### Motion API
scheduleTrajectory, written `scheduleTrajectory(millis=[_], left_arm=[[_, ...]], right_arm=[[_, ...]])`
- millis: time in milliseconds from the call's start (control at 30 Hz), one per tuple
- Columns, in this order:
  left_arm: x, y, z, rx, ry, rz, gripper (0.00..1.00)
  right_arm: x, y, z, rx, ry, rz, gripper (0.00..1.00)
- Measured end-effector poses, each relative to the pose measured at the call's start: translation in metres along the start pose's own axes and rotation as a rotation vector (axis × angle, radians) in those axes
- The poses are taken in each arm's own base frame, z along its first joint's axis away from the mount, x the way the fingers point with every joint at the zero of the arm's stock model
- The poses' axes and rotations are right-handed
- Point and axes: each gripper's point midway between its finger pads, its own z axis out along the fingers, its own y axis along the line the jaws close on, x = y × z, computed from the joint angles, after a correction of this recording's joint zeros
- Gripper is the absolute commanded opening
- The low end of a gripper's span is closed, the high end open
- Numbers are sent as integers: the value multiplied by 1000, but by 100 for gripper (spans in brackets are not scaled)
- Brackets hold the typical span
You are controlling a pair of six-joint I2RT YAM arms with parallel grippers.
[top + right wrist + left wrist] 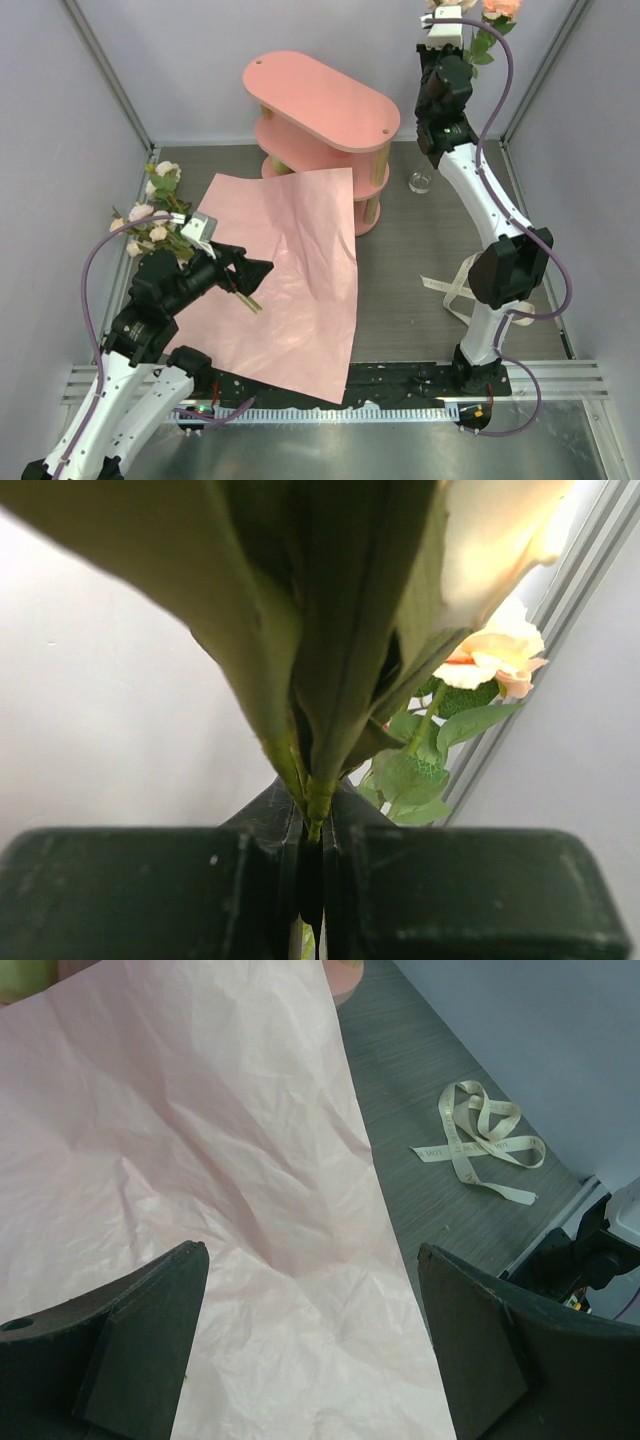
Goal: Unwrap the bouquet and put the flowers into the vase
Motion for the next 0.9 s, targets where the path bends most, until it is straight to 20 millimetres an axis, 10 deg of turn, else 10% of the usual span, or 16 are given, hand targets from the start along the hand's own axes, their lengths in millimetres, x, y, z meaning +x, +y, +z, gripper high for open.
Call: scheduleTrajectory(millis=[567, 900], left_arm=[[3, 2, 3, -5, 14, -5, 90], [3, 2, 4, -6, 18, -6, 90]], right_arm=[[121, 8, -17, -9, 145, 17, 1], [152, -9, -16, 17, 155, 111, 4]])
